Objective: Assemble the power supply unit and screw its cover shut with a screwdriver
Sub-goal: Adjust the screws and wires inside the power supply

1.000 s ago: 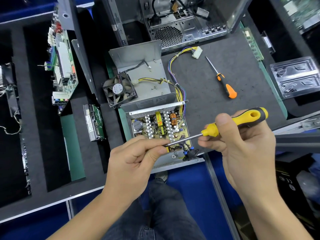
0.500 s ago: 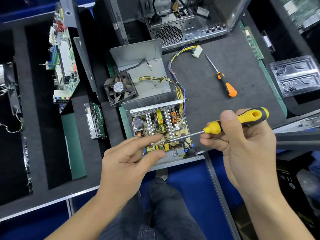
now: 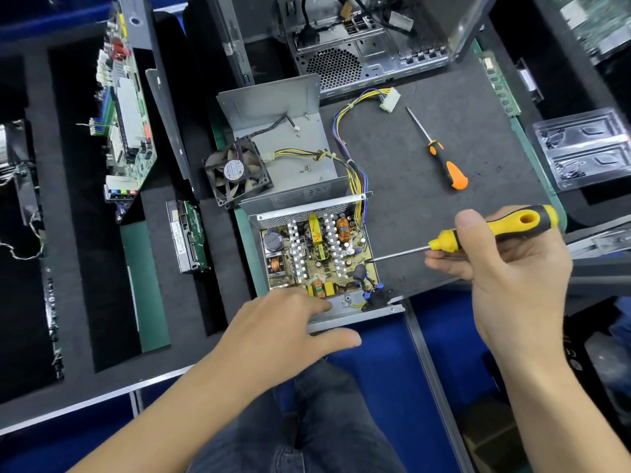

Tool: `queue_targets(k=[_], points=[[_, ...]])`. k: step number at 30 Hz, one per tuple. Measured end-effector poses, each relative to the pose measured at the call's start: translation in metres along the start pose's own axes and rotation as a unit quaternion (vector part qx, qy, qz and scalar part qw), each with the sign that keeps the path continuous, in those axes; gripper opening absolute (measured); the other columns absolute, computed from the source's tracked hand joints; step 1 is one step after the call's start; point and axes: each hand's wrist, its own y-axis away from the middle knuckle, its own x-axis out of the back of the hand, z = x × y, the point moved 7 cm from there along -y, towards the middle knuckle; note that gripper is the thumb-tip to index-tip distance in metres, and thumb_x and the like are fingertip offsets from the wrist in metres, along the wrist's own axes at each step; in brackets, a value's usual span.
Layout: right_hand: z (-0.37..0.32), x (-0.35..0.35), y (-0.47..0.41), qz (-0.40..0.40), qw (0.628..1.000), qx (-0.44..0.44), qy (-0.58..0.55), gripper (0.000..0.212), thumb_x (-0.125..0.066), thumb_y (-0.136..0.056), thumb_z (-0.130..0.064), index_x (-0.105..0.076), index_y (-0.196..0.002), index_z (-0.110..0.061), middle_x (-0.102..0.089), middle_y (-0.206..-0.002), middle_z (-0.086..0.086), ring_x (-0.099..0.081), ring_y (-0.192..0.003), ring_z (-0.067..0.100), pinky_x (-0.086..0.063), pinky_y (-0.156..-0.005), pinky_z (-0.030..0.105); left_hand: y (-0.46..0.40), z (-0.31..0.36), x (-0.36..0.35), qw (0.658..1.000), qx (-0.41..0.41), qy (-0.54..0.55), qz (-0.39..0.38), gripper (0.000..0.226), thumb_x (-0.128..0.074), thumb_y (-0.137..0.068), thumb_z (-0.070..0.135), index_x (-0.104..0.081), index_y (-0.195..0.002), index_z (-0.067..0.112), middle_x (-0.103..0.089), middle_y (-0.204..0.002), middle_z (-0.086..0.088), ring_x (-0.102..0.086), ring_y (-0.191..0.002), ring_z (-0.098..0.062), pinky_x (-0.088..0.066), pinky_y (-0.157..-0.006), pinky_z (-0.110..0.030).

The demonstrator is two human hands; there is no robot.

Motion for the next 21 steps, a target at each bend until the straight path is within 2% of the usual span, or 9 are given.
queue_targets(k=[3, 5, 7, 10, 13, 15, 17, 19, 21], points=[[0.004, -0.001, -0.001, -0.014, 1.0, 0.005, 0.002, 0.022, -0.074, -0.086, -0.026, -0.052, -0.083, -0.024, -0.069, -0.067, 0.004, -0.072, -0.064, 0.027, -0.06, -0.058, 0.036, -0.012, 0.009, -0.014, 0.996, -0.001, -0.058, -0.072, 0.094, -0.035, -0.066, 0.096, -0.065, -0.124, 0.029, -0.067, -0.113, 0.008, -0.062, -0.103, -0.017, -0.053, -0.083, -0.036], [0.007, -0.001, -0.001, -0.016, 1.0, 0.004, 0.007, 0.023, -0.074, -0.085, -0.025, -0.051, -0.082, -0.024, -0.068, -0.067, 0.005, -0.072, -0.063, 0.028, -0.06, -0.058, 0.036, -0.017, 0.01, -0.019, 0.993, 0.015, -0.063, -0.1, 0.09, -0.043, -0.069, 0.094, -0.064, -0.128, 0.03, -0.067, -0.108, 0.006, -0.062, -0.099, -0.018, -0.052, -0.08, -0.035], [0.011, -0.002, 0.0, -0.02, 1.0, 0.0, 0.016, 0.027, -0.075, -0.084, -0.026, -0.049, -0.082, -0.02, -0.067, -0.066, 0.006, -0.072, -0.063, 0.03, -0.06, -0.057, 0.036, -0.02, 0.01, -0.019, 0.991, 0.03, -0.051, -0.116, 0.089, -0.045, -0.067, 0.094, -0.065, -0.126, 0.03, -0.065, -0.094, 0.007, -0.061, -0.09, -0.015, -0.05, -0.072, -0.032], [0.017, -0.004, 0.001, -0.027, 0.999, -0.013, 0.026, 0.033, -0.077, -0.08, -0.029, -0.047, -0.083, -0.017, -0.066, -0.068, 0.011, -0.072, -0.063, 0.032, -0.06, -0.056, 0.036, -0.025, 0.01, -0.019, 0.987, 0.022, -0.061, -0.146, 0.091, -0.044, -0.066, 0.095, -0.068, -0.114, 0.022, -0.061, -0.08, 0.004, -0.06, -0.082, -0.014, -0.047, -0.065, -0.029], [0.019, -0.006, 0.001, -0.04, 0.998, -0.01, 0.04, 0.03, -0.078, -0.079, -0.032, -0.05, -0.083, -0.022, -0.065, -0.069, 0.011, -0.073, -0.066, 0.03, -0.06, -0.056, 0.036, -0.028, 0.012, -0.02, 0.982, 0.017, -0.065, -0.179, 0.075, -0.044, -0.065, 0.096, -0.049, -0.094, 0.028, -0.056, -0.075, 0.004, -0.061, -0.083, -0.017, -0.049, -0.07, -0.03], [0.02, -0.007, 0.001, -0.049, 0.997, -0.002, 0.053, 0.029, -0.078, -0.079, -0.034, -0.051, -0.082, -0.024, -0.064, -0.069, 0.009, -0.073, -0.067, 0.029, -0.061, -0.057, 0.037, -0.028, 0.014, -0.021, 0.98, 0.014, -0.061, -0.191, 0.073, -0.045, -0.064, 0.096, -0.044, -0.095, 0.03, -0.053, -0.072, 0.004, -0.062, -0.078, -0.018, -0.05, -0.069, -0.031], [0.021, -0.008, 0.002, -0.054, 0.997, 0.002, 0.062, 0.029, -0.078, -0.079, -0.035, -0.051, -0.082, -0.025, -0.063, -0.069, 0.006, -0.073, -0.067, 0.028, -0.061, -0.057, 0.037, -0.029, 0.015, -0.021, 0.981, 0.011, -0.062, -0.182, 0.076, -0.045, -0.064, 0.096, -0.051, -0.096, 0.027, -0.052, -0.075, 0.004, -0.062, -0.079, -0.018, -0.047, -0.062, -0.03], [0.022, -0.009, 0.002, -0.058, 0.996, 0.004, 0.064, 0.029, -0.078, -0.078, -0.035, -0.051, -0.082, -0.025, -0.063, -0.068, 0.006, -0.073, -0.067, 0.028, -0.061, -0.056, 0.038, -0.03, 0.017, -0.021, 0.983, 0.01, -0.063, -0.17, 0.089, -0.046, -0.065, 0.095, -0.064, -0.11, 0.021, -0.051, -0.078, 0.003, -0.057, -0.075, -0.015, -0.039, -0.056, -0.029], [0.023, -0.01, 0.001, -0.068, 0.995, 0.008, 0.07, 0.029, -0.079, -0.078, -0.036, -0.051, -0.082, -0.027, -0.064, -0.067, 0.007, -0.073, -0.066, 0.028, -0.061, -0.057, 0.038, -0.03, 0.018, -0.021, 0.984, 0.01, -0.06, -0.167, 0.092, -0.047, -0.066, 0.095, -0.066, -0.12, 0.023, -0.051, -0.079, 0.003, -0.056, -0.077, -0.015, -0.039, -0.058, -0.03]])
